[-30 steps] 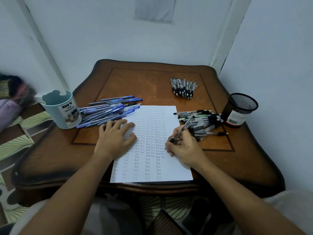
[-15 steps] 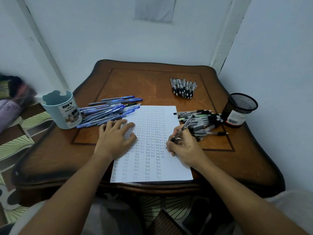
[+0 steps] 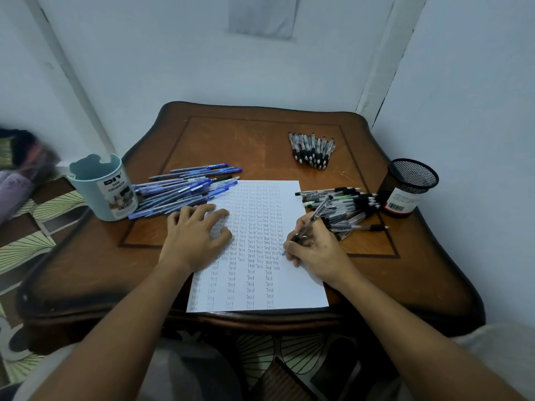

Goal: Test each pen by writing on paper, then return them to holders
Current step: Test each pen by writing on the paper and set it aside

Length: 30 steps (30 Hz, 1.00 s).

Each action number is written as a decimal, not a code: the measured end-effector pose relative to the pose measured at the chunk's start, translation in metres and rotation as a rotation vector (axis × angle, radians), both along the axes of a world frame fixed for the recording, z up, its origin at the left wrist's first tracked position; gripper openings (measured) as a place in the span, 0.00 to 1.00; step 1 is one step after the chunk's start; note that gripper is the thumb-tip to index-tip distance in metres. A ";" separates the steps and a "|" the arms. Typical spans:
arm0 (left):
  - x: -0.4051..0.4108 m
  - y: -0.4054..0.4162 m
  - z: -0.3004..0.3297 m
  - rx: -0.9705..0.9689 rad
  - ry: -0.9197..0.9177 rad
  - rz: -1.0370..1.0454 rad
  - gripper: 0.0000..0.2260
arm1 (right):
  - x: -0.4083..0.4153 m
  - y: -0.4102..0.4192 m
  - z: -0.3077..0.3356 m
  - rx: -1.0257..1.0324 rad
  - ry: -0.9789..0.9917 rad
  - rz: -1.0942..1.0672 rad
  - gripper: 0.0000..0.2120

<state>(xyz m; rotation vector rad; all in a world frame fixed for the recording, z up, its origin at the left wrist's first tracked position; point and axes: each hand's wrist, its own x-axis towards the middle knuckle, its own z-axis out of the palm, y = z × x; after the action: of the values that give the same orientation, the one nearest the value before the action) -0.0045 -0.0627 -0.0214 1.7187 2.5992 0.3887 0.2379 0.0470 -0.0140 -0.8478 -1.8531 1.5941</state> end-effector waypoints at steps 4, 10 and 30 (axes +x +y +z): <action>0.000 0.000 0.000 0.009 0.002 -0.003 0.29 | 0.001 0.001 0.000 -0.096 0.090 -0.040 0.14; -0.001 0.000 -0.001 0.002 -0.004 -0.006 0.28 | 0.000 -0.002 0.000 0.006 -0.005 -0.025 0.14; -0.001 0.000 -0.001 0.007 -0.012 -0.004 0.28 | -0.003 0.005 0.022 -0.489 0.281 -0.089 0.26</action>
<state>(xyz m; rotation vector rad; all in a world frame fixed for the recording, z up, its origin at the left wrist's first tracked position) -0.0054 -0.0623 -0.0220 1.7180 2.5889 0.4070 0.2345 0.0519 0.0084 -0.8370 -1.2331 2.0258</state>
